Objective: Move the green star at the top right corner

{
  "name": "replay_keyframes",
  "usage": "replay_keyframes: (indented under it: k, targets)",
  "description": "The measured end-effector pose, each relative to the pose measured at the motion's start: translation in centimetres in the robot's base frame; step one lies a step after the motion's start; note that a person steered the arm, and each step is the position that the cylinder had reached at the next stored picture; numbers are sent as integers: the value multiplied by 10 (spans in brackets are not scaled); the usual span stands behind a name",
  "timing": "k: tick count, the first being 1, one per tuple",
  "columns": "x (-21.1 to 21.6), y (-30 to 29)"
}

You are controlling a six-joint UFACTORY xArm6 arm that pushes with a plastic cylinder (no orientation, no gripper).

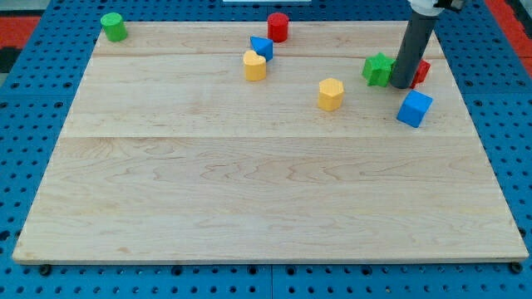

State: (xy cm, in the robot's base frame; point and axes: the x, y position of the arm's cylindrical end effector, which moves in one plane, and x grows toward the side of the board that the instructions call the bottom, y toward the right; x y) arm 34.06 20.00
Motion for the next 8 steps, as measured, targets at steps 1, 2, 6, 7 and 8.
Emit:
replay_keyframes:
  k: [1,2,6,7,8]
  targets:
    - [-4,-1]
    - [12,-1]
    - [-29,-44]
    - [-54,-44]
    - [-81,-44]
